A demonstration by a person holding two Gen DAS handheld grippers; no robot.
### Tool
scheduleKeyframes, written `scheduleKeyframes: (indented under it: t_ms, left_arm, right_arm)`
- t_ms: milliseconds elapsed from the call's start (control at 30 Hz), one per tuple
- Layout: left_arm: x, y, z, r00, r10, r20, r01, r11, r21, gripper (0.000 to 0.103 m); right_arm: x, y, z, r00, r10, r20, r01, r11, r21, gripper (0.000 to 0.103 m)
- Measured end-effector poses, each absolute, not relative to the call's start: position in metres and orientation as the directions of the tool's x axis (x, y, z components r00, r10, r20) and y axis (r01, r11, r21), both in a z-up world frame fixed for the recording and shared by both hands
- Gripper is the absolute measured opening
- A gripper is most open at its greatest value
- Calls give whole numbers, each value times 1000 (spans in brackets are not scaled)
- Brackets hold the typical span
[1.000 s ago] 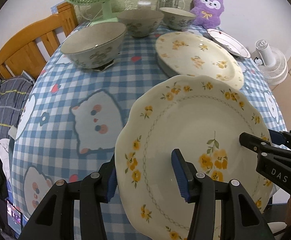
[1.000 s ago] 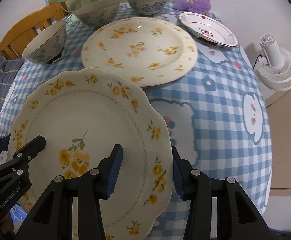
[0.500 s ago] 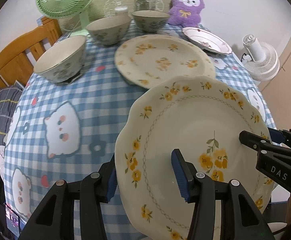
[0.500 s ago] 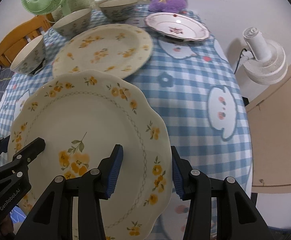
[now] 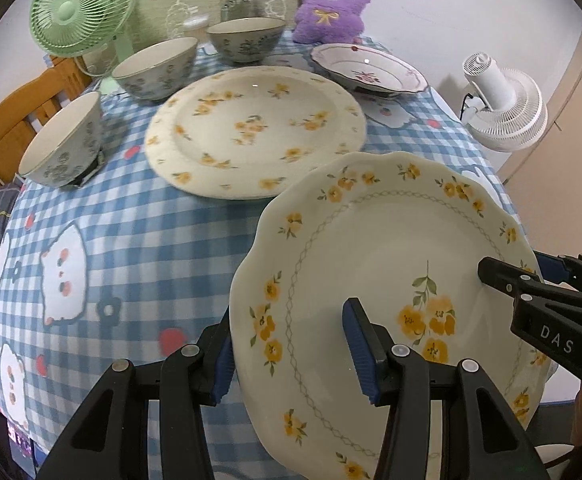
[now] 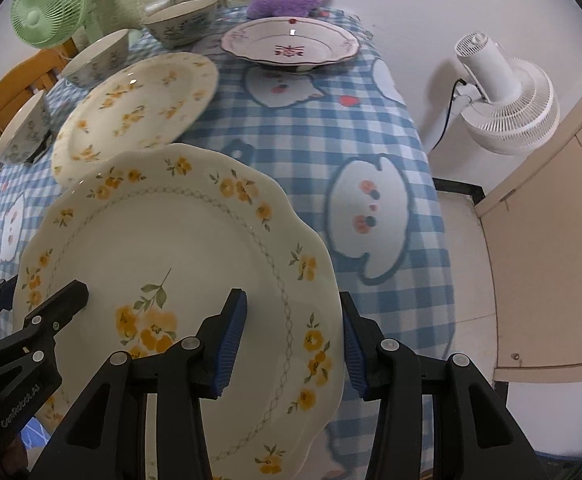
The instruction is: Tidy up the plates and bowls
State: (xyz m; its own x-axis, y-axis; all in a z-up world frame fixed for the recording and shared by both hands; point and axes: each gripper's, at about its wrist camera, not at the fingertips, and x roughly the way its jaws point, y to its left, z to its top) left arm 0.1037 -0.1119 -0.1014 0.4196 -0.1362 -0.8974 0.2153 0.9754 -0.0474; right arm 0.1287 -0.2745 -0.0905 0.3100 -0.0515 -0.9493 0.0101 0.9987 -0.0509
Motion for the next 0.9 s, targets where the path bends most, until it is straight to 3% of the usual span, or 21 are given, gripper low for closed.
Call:
scheduleKeyframes:
  t_ms: [900]
  left_arm:
    - [124,-150,-126,406,-117,-906,149,987,-61,53]
  right_arm:
    - [141,-312,-111,292,-39,-956,37,999,-29,51]
